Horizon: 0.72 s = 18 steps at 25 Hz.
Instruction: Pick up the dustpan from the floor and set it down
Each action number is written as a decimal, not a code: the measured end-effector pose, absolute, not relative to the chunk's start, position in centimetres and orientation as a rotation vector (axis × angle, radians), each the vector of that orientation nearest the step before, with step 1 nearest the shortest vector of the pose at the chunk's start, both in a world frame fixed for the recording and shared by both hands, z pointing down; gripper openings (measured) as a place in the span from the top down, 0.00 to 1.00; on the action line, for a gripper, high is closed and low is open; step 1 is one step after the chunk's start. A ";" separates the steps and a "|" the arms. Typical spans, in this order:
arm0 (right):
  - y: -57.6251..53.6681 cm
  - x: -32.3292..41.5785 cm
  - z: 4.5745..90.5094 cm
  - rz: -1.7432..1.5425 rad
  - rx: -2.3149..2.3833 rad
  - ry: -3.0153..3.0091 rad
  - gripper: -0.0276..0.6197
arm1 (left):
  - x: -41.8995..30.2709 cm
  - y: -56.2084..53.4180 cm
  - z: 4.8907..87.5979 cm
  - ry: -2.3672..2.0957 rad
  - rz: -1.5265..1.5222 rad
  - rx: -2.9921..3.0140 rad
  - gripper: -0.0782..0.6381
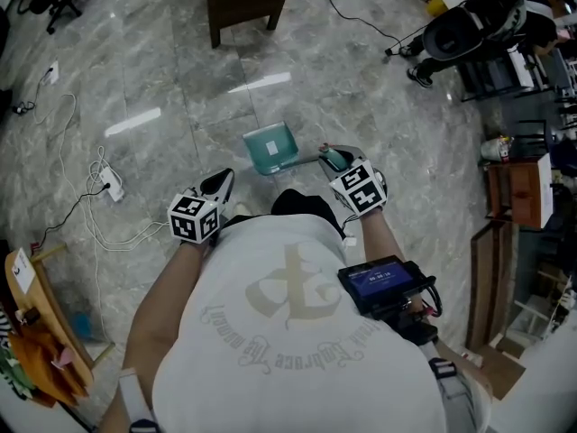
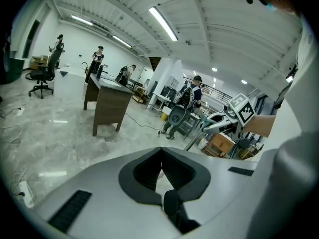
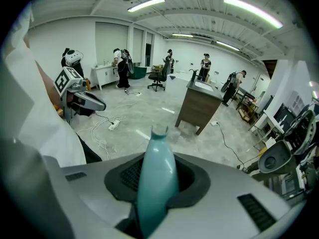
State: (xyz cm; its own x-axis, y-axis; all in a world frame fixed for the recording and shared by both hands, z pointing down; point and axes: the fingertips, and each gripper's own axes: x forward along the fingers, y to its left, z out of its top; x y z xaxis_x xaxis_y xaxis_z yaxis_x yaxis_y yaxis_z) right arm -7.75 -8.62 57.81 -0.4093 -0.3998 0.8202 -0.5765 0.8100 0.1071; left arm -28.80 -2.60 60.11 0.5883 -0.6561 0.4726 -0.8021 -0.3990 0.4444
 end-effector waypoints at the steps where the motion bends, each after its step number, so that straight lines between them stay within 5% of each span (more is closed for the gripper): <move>1: -8.9 -7.6 57.8 0.242 0.731 -2.052 0.80 | -28.9 -2.8 60.0 -1.157 0.289 2.171 0.87; 18: -13.0 -4.9 60.9 0.275 0.836 -2.010 0.80 | -29.5 -4.7 61.1 -1.183 0.315 2.101 0.87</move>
State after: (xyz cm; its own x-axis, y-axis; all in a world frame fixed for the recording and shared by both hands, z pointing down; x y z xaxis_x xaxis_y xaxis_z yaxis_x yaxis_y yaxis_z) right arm -4.87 -13.04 60.89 -0.3538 -0.4507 0.8196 -0.6546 0.7452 0.1272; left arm -29.51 -4.67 61.09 0.5545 -0.6546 0.5139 -0.8234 -0.3419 0.4529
